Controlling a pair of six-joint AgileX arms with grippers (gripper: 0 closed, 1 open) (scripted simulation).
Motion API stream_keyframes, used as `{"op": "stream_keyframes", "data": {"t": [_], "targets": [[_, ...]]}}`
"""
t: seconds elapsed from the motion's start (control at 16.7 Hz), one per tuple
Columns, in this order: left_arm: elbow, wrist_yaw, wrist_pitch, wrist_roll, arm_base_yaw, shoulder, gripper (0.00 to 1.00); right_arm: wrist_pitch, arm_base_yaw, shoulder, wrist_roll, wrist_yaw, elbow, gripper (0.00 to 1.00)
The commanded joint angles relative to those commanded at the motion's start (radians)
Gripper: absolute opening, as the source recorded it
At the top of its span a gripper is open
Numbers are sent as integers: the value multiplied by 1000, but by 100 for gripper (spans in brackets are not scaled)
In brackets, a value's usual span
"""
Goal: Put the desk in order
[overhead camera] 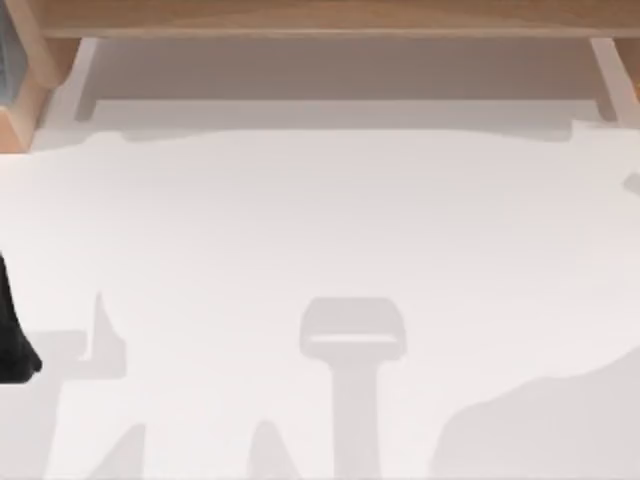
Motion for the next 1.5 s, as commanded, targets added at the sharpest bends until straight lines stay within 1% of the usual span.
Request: {"op": "stream_keyframes", "data": {"t": [0.24,0.36,0.54,0.78,1.14,1.32,1.5], "targets": [[0,0,0,0,0,0,100,-34,4,-17,32,9,-44,100],[0,0,0,0,0,0,100,-87,29,-89,99,26,-83,100],[0,0,0,0,0,0,100,-203,80,-277,259,71,-175,100],[0,0,0,0,0,0,100,-399,156,-672,537,154,-351,100],[0,0,0,0,0,0,100,-715,276,-1448,985,279,-691,100],[0,0,0,0,0,0,100,-860,333,-1806,1193,326,-875,100],[0,0,0,0,0,0,100,-982,383,-2086,1366,359,-1045,100]]}}
